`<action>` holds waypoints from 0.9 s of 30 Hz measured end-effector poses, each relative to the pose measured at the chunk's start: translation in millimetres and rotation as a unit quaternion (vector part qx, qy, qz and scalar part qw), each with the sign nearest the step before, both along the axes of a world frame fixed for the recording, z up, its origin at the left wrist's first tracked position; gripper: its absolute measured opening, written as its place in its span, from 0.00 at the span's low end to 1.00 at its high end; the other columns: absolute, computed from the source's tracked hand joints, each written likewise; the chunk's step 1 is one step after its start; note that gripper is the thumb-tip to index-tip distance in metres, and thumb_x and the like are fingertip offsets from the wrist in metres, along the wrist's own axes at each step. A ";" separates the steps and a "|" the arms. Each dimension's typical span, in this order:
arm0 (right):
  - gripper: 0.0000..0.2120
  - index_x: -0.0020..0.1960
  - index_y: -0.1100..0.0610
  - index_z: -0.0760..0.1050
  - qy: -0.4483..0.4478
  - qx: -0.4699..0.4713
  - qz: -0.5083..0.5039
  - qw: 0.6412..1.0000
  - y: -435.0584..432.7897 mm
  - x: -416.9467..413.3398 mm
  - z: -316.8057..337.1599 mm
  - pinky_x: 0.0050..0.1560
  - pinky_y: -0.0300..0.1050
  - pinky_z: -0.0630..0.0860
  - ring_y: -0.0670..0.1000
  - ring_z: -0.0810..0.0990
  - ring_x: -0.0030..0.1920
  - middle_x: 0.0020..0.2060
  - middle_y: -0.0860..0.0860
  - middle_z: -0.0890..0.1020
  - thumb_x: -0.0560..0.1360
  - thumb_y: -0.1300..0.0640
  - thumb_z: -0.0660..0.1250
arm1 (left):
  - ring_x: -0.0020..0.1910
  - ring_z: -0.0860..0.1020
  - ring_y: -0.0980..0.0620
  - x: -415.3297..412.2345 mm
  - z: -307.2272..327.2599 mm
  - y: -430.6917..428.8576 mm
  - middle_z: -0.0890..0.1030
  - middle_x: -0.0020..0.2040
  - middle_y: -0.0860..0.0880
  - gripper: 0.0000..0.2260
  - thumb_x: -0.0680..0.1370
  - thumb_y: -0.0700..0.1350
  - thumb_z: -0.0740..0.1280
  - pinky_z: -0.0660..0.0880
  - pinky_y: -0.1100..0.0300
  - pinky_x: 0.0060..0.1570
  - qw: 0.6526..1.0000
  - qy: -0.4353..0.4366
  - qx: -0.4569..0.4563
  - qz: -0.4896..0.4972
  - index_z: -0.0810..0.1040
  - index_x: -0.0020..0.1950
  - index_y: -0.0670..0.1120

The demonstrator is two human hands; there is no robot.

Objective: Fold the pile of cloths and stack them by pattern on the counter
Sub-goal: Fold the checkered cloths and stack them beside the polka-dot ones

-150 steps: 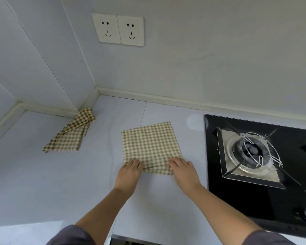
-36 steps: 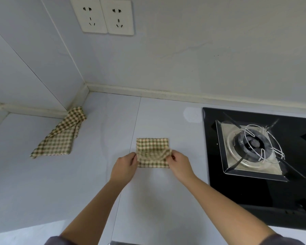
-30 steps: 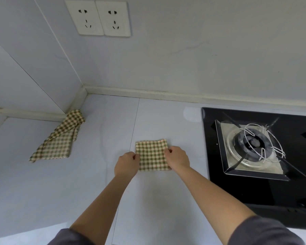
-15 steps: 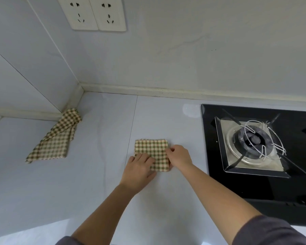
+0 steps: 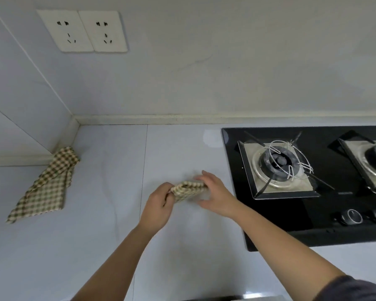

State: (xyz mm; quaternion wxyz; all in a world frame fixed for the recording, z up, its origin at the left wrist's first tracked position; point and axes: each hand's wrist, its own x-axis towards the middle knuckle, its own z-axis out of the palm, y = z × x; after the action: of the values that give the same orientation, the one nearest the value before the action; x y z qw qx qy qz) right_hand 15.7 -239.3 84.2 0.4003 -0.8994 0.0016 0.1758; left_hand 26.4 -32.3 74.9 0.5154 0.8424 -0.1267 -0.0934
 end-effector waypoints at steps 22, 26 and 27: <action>0.08 0.56 0.48 0.75 -0.079 0.286 -0.209 0.932 -218.6 -120.1 85.1 0.50 0.38 0.78 0.44 0.81 0.52 0.52 0.46 0.82 0.80 0.57 0.63 | 0.46 0.81 0.50 -80.7 89.9 -222.7 0.81 0.52 0.50 0.20 0.75 0.34 0.70 0.79 0.58 0.46 0.983 0.087 -0.153 -0.050 0.70 0.61 0.51; 0.08 0.57 0.50 0.76 -0.095 0.215 -0.178 0.955 -322.4 -169.4 111.3 0.55 0.44 0.78 0.45 0.81 0.53 0.52 0.47 0.83 0.80 0.57 0.63 | 0.42 0.81 0.48 -106.6 121.6 -306.6 0.81 0.48 0.51 0.15 0.74 0.35 0.71 0.79 0.54 0.49 0.982 0.040 -0.084 -0.163 0.73 0.53 0.51; 0.08 0.58 0.51 0.76 -0.098 0.200 -0.178 0.959 -346.5 -179.9 117.5 0.56 0.47 0.78 0.46 0.81 0.53 0.52 0.48 0.83 0.80 0.57 0.63 | 0.42 0.81 0.45 -111.0 129.1 -326.9 0.81 0.47 0.50 0.15 0.73 0.37 0.73 0.79 0.51 0.49 0.978 0.039 -0.067 -0.192 0.73 0.52 0.53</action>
State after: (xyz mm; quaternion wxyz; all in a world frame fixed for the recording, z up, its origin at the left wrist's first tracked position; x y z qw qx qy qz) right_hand -164.1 -585.8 201.7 0.5946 -0.7993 0.0868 0.0091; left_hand -84.6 -359.2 204.1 0.5479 0.7615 -0.2714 -0.2148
